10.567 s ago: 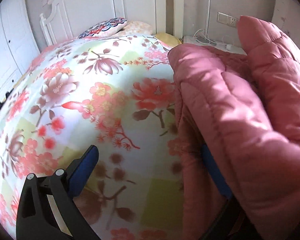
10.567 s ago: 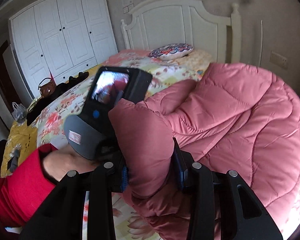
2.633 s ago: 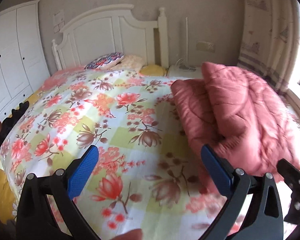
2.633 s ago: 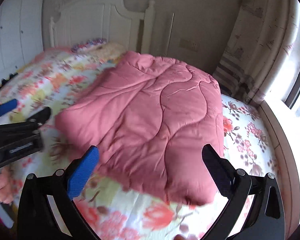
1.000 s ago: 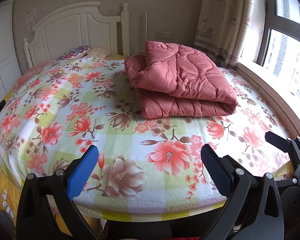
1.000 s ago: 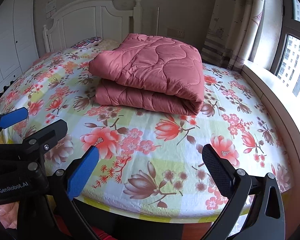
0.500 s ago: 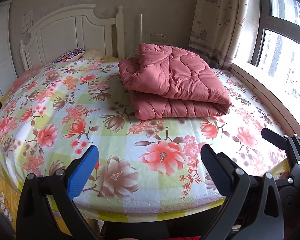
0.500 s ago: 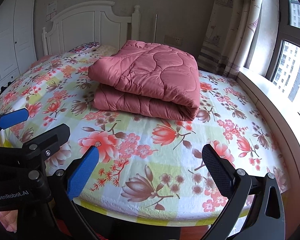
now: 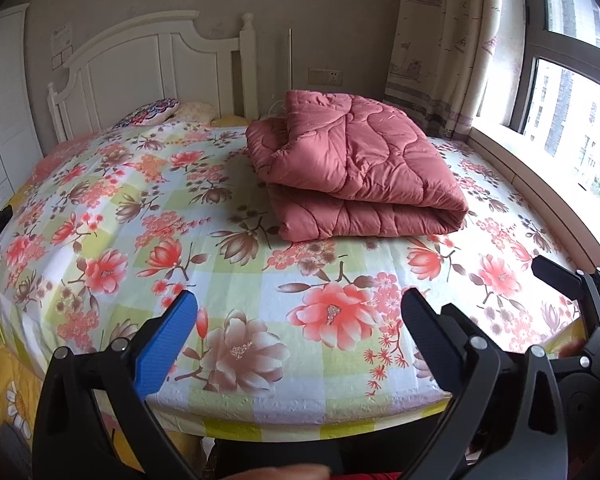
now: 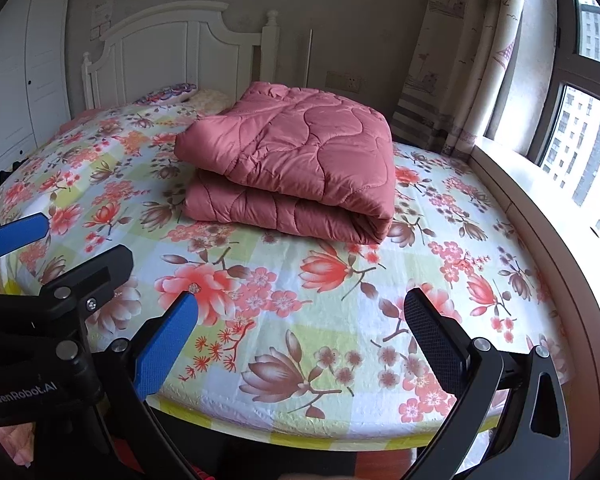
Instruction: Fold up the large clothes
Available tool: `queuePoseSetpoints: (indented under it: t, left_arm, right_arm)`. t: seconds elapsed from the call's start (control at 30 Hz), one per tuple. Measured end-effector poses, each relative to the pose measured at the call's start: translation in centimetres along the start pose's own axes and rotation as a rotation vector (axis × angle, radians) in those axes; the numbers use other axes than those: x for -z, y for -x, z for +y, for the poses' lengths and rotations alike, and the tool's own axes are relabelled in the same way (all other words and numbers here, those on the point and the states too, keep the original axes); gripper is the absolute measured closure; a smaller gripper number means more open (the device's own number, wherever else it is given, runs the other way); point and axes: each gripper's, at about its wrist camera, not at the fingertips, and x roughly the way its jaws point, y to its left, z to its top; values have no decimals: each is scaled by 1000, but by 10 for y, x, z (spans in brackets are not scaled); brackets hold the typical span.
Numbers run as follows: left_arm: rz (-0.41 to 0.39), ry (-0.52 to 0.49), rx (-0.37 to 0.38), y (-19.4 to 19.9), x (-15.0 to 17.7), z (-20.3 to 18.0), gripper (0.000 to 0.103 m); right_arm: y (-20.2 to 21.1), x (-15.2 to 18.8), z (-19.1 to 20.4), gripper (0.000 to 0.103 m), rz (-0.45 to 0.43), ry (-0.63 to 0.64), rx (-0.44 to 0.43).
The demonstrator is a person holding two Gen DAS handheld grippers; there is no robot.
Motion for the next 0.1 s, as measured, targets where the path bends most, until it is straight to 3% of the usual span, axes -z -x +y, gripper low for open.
queuePoseSetpoints:
  t: [0.1]
  left_arm:
    - [-7, -1, -3, 2, 1, 0, 2]
  right_arm:
    - [2, 0, -1, 4, -9, 2, 1]
